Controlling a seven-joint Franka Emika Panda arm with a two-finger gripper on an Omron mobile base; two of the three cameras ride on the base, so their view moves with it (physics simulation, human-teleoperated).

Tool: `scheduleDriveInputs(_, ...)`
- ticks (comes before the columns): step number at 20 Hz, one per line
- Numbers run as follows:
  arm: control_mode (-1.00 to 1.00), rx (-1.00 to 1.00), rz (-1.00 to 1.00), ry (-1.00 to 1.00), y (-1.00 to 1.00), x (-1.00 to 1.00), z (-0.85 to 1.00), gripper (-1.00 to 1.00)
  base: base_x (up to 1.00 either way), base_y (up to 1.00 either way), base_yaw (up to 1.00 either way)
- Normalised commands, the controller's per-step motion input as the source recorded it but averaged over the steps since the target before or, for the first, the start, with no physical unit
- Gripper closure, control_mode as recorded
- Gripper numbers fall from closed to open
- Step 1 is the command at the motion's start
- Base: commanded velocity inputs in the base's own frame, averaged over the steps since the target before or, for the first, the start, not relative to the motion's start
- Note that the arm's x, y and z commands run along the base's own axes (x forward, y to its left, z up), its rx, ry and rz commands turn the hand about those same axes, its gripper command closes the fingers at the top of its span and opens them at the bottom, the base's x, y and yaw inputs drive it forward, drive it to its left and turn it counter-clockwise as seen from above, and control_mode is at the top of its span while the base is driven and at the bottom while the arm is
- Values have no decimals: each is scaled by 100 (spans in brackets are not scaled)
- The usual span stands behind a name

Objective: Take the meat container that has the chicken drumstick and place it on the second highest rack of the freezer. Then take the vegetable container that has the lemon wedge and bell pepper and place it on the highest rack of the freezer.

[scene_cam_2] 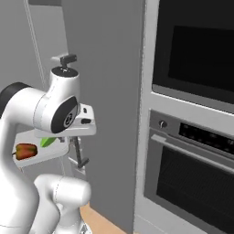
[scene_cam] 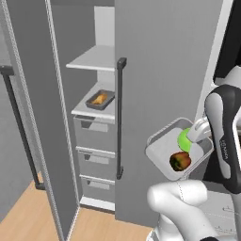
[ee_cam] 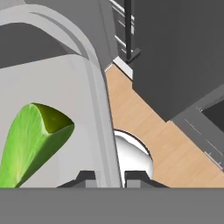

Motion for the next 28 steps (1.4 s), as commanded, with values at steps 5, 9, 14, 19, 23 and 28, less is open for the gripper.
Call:
scheduleDriveInputs(5, 100, 0, 0, 0, 0, 0, 0, 100, 0, 64, -39)
scheduleDriveInputs(9, 100, 0, 0, 0, 0, 0, 0, 100, 0, 71, -41)
scheduleDriveInputs(14, 100, 0, 0, 0, 0, 0, 0, 100, 0, 71, -39)
scheduleDriveInputs(19, 100, 0, 0, 0, 0, 0, 0, 100, 0, 64, -34)
scheduleDriveInputs(23, 100, 0, 0, 0, 0, 0, 0, 100, 0, 47, -29)
scheduleDriveInputs(28, 100, 0, 0, 0, 0, 0, 0, 100, 9, 24, -21)
